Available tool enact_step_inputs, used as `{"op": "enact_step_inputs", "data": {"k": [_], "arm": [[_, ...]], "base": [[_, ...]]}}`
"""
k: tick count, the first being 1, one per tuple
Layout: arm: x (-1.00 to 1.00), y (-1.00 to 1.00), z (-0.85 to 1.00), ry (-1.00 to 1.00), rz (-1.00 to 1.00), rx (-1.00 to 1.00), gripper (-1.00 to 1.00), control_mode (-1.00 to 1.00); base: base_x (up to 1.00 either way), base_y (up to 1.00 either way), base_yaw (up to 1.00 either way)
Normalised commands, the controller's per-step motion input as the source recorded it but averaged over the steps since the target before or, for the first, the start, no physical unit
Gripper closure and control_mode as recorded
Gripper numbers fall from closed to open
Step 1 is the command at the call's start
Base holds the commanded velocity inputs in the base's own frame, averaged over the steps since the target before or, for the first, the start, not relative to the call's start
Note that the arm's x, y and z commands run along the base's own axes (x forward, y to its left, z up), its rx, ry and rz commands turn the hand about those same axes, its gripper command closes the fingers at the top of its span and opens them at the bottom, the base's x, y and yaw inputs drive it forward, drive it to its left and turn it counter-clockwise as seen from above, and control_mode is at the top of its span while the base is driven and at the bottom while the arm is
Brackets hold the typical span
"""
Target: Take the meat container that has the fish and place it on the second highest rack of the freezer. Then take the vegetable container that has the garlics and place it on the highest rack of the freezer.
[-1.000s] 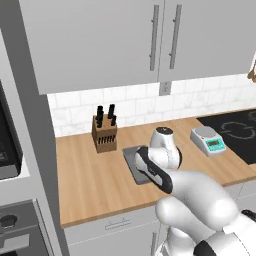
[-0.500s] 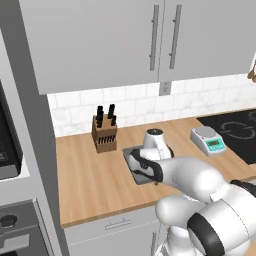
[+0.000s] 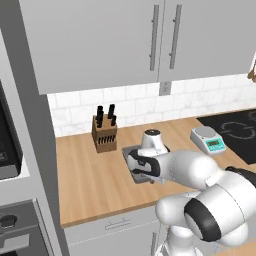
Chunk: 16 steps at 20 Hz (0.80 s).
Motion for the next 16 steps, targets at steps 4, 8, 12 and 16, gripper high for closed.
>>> {"op": "enact_step_inputs", "data": {"k": [4,8,12,16], "arm": [[0.0,0.0,0.0,0.0,0.0,0.0,1.0,-1.0],[-0.27,0.0,0.09,-0.02,0.0,0.0,1.0,-1.0],[-0.69,0.0,0.92,-0.18,-0.15,0.0,1.0,-1.0],[-0.89,0.0,1.0,-0.26,-0.27,0.0,1.0,-1.0]], "base": [[0.0,0.0,0.0],[0.0,0.0,0.0],[0.0,0.0,0.0],[0.0,0.0,0.0]]}}
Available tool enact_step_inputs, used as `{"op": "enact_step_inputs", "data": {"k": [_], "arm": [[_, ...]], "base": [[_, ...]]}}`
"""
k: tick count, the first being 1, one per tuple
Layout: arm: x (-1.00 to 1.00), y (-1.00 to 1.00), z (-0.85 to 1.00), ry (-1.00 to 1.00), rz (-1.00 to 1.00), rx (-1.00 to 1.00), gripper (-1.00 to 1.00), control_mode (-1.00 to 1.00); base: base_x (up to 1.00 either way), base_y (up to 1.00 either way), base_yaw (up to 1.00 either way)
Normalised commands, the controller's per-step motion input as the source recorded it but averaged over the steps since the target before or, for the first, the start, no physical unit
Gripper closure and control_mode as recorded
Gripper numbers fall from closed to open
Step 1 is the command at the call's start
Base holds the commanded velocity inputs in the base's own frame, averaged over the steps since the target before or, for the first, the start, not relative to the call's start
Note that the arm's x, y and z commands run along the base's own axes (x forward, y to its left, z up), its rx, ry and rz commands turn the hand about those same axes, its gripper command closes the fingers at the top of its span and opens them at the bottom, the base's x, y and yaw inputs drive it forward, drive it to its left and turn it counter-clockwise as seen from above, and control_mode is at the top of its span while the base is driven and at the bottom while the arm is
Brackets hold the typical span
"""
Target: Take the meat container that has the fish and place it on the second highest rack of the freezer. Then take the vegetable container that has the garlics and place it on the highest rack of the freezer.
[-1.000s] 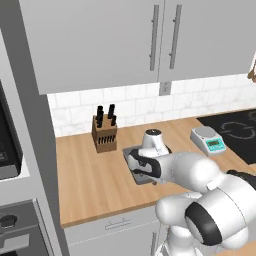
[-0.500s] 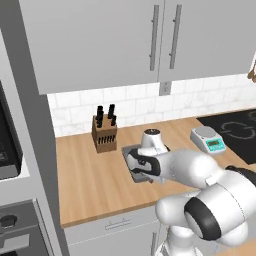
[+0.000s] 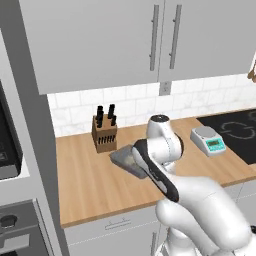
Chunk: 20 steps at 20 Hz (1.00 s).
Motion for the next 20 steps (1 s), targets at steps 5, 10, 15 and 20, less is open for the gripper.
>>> {"op": "enact_step_inputs", "data": {"k": [5,10,15,20], "arm": [[-1.0,-0.09,1.0,-0.27,-0.31,0.0,1.0,-1.0],[-1.0,-0.17,0.91,-0.19,-0.33,0.05,1.0,-1.0],[-0.2,-0.08,0.1,-0.05,-0.07,0.09,1.0,-1.0],[-0.33,-0.04,0.0,-0.03,0.0,0.05,1.0,-1.0]], "base": [[0.0,0.0,0.0],[0.0,0.0,0.0],[0.0,0.0,0.0],[0.0,0.0,0.0]]}}
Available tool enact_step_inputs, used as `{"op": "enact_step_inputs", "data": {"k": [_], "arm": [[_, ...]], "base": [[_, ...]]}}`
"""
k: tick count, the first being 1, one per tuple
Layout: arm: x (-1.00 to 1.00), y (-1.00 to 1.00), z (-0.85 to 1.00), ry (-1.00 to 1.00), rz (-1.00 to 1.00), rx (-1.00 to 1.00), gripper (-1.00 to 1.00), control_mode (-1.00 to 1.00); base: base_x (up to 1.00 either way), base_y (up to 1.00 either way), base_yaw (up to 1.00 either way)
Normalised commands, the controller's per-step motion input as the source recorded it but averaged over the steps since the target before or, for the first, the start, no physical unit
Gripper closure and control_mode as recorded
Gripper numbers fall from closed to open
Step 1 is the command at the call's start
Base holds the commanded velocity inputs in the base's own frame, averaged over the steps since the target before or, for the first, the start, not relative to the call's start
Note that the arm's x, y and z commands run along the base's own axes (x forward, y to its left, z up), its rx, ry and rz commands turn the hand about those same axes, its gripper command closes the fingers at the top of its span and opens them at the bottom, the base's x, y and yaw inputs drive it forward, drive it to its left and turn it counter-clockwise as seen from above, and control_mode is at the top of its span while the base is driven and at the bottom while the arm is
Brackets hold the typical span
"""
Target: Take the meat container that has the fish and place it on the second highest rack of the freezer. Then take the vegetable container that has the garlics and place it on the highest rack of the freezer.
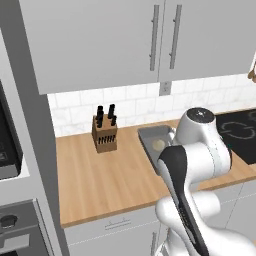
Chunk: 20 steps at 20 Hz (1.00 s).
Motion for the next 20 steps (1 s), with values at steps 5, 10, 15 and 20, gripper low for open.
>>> {"op": "enact_step_inputs", "data": {"k": [5,10,15,20], "arm": [[-0.23,0.0,0.0,-0.01,0.0,0.01,1.0,-1.0],[-0.47,0.0,-0.06,0.0,0.0,0.02,1.0,1.0],[0.0,0.0,0.0,0.0,0.0,0.0,1.0,1.0],[0.0,0.0,0.0,0.0,0.0,0.0,1.0,1.0]], "base": [[0.0,0.0,0.0],[-0.4,0.0,0.0],[-1.0,0.0,0.1],[-1.0,0.0,0.38]]}}
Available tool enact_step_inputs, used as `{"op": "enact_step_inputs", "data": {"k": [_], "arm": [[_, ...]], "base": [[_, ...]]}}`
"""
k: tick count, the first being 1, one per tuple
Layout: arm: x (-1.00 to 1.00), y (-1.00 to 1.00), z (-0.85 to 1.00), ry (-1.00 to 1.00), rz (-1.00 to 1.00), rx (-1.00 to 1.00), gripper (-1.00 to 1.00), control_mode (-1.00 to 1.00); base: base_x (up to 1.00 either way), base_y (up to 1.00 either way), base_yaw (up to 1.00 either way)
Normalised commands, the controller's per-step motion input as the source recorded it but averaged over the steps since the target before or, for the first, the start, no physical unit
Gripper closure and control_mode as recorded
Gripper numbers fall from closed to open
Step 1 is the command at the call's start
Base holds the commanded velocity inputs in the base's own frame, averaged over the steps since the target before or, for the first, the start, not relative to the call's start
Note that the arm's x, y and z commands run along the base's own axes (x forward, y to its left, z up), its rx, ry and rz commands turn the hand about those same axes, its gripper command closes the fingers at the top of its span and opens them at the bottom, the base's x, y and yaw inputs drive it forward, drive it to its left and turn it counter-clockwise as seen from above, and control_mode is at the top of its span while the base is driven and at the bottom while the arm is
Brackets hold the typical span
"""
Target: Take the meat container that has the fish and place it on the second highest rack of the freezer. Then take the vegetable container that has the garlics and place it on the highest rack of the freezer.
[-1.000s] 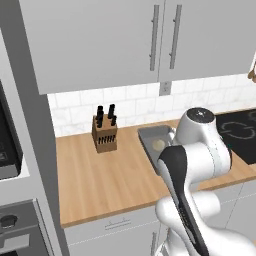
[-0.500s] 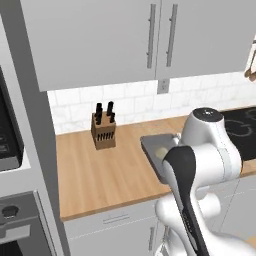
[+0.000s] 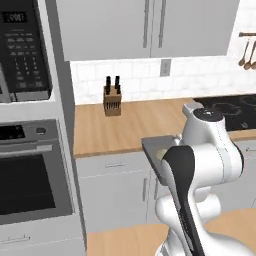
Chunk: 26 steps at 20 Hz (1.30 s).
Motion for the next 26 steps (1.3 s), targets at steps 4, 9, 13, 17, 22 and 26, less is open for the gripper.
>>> {"op": "enact_step_inputs", "data": {"k": [4,9,13,17,22,26], "arm": [[0.0,0.0,0.0,0.0,0.0,0.0,1.0,1.0],[0.0,0.0,0.0,0.0,0.0,0.0,1.0,1.0],[0.0,0.0,0.0,0.0,0.0,0.0,1.0,1.0],[0.0,0.0,0.0,0.0,0.0,0.0,1.0,1.0],[0.0,0.0,0.0,0.0,0.0,0.0,1.0,1.0],[0.0,0.0,0.0,0.0,0.0,0.0,1.0,1.0]], "base": [[-0.83,0.15,0.75],[-0.26,1.0,0.59],[0.0,1.0,0.4],[0.6,1.0,0.18],[1.0,1.0,0.13],[0.92,1.0,0.18]]}}
